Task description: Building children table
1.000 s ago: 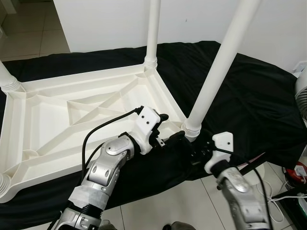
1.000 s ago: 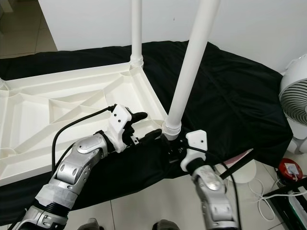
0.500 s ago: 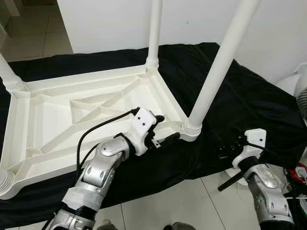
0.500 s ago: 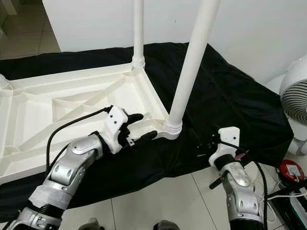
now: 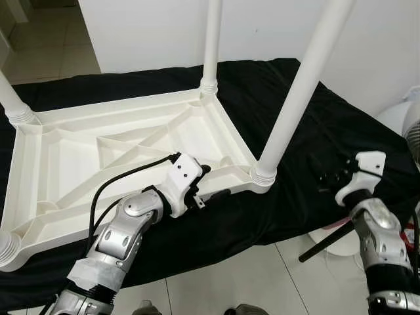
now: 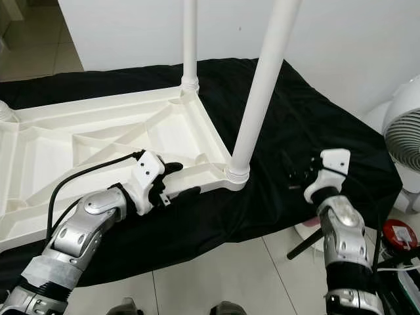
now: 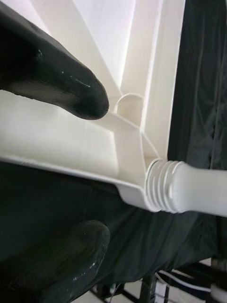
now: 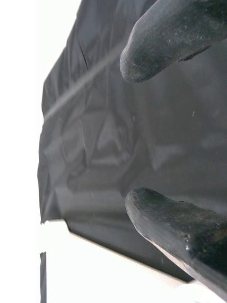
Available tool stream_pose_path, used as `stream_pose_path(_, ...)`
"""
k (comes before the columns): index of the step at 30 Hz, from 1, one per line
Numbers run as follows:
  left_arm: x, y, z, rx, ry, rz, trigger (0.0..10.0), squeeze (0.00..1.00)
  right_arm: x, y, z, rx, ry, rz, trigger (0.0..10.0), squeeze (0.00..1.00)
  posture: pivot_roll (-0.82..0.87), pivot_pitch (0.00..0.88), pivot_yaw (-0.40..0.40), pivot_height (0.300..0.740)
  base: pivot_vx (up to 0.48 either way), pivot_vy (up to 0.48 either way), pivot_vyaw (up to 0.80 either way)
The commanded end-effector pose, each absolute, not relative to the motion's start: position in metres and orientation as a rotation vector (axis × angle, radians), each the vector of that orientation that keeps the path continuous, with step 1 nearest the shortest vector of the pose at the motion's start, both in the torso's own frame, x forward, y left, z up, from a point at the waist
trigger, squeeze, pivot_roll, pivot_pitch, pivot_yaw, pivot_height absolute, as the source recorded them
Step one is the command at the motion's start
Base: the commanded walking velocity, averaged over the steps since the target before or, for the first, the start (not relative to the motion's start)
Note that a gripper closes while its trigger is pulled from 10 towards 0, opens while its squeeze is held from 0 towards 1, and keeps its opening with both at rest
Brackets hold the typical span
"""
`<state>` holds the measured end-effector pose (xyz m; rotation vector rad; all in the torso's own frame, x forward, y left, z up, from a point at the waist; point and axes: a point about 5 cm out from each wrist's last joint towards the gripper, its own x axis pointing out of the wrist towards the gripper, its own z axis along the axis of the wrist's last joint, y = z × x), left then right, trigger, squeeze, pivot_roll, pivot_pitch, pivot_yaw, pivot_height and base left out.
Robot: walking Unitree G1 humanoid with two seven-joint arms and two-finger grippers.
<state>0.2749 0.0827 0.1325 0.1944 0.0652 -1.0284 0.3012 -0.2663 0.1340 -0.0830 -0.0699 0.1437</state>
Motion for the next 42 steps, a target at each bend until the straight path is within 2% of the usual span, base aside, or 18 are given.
stream_pose_path(1,0.269,0.082,0.13,0.209,0.1,-1.112,10.0,0.0,0.309,-0.264,0.133,-0.093,-0.042,0.169,10.0,0.0,0.02,0.0,-0.014,0.74,0.0,0.0,0.0)
stream_pose_path(4,0.268,0.089,0.127,0.237,0.129,-1.131,10.0,0.0,0.326,-0.257,0.14,-0.096,-0.038,0.216,10.0,0.0,0.02,0.0,-0.012,0.74,0.0,0.0,0.0)
stream_pose_path(5,0.268,0.095,0.125,0.26,0.154,-1.138,10.0,0.0,0.338,-0.248,0.148,-0.029,-0.044,0.281,10.0,0.0,0.02,0.0,-0.009,0.74,0.0,0.0,0.0)
stream_pose_path(7,0.269,0.097,0.124,0.276,0.156,-1.137,10.0,0.0,0.342,-0.245,0.15,-0.005,-0.044,0.308,10.0,0.0,0.02,0.0,-0.011,0.74,0.0,0.0,0.0)
stream_pose_path(12,0.277,0.104,0.122,0.349,0.155,-1.088,10.0,0.0,0.356,-0.23,0.16,0.195,-0.021,0.471,10.0,0.0,0.02,0.0,-0.014,0.74,0.0,0.0,0.0)
stream_pose_path(18,0.288,0.113,0.124,0.418,0.138,-1.003,10.0,0.0,0.361,-0.224,0.16,0.317,0.029,0.553,10.0,0.0,0.02,0.0,-0.016,0.74,0.0,0.0,0.0)
stream_pose_path(23,0.296,0.118,0.124,0.473,0.132,-0.94,10.0,0.0,0.357,-0.22,0.151,0.368,0.104,0.64,10.0,0.0,0.03,0.0,-0.019,0.74,0.0,0.0,0.0)
stream_pose_path(29,0.308,0.129,0.122,0.537,0.135,-0.854,10.0,0.0,0.344,-0.216,0.139,0.514,0.197,0.778,10.0,0.0,0.02,0.0,-0.017,0.74,0.0,0.0,0.0)
stream_pose_path(33,0.316,0.138,0.122,0.582,0.132,-0.812,10.0,0.0,0.327,-0.211,0.134,0.56,0.264,0.923,10.0,0.0,0.02,0.0,-0.014,0.74,0.0,0.0,0.0)
stream_pose_path(39,0.32,0.145,0.124,0.597,0.13,-0.796,10.0,0.0,0.313,-0.214,0.129,0.567,0.309,0.973,10.0,0.0,0.02,0.0,-0.012,0.74,0.0,0.0,0.0)
stream_pose_path(42,0.321,0.147,0.126,0.604,0.126,-0.795,10.0,0.0,0.312,-0.217,0.126,0.547,0.297,0.938,10.0,0.0,0.02,0.0,-0.012,0.74,0.0,0.0,0.0)
